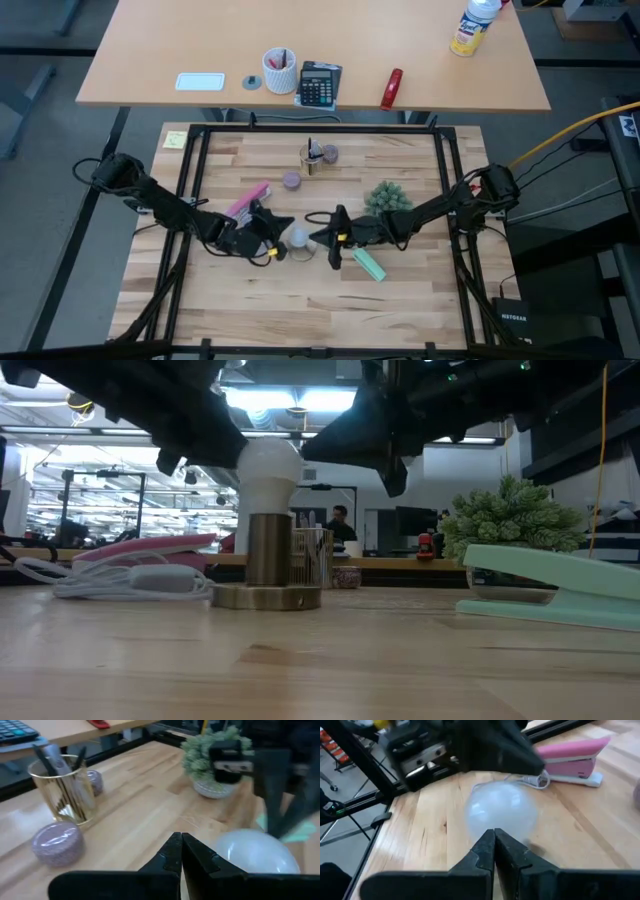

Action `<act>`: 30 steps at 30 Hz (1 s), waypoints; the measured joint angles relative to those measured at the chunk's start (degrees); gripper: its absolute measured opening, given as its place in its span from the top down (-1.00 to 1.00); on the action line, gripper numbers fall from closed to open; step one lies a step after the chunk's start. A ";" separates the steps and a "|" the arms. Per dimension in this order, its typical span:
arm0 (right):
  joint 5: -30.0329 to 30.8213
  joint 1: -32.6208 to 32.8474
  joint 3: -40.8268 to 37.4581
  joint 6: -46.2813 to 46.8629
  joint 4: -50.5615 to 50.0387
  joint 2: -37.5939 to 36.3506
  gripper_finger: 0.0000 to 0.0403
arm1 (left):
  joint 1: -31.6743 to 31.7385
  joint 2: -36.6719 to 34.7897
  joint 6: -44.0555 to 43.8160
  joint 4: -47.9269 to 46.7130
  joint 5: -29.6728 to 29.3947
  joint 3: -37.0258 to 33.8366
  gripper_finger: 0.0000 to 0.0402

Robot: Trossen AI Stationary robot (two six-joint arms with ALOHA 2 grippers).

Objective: Screw lightbulb
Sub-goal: Insert the lightbulb into the lamp

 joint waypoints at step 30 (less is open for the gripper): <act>10.56 -0.82 0.02 -5.40 7.29 -0.11 0.93 | -6.92 -6.98 4.46 0.43 21.68 0.09 0.99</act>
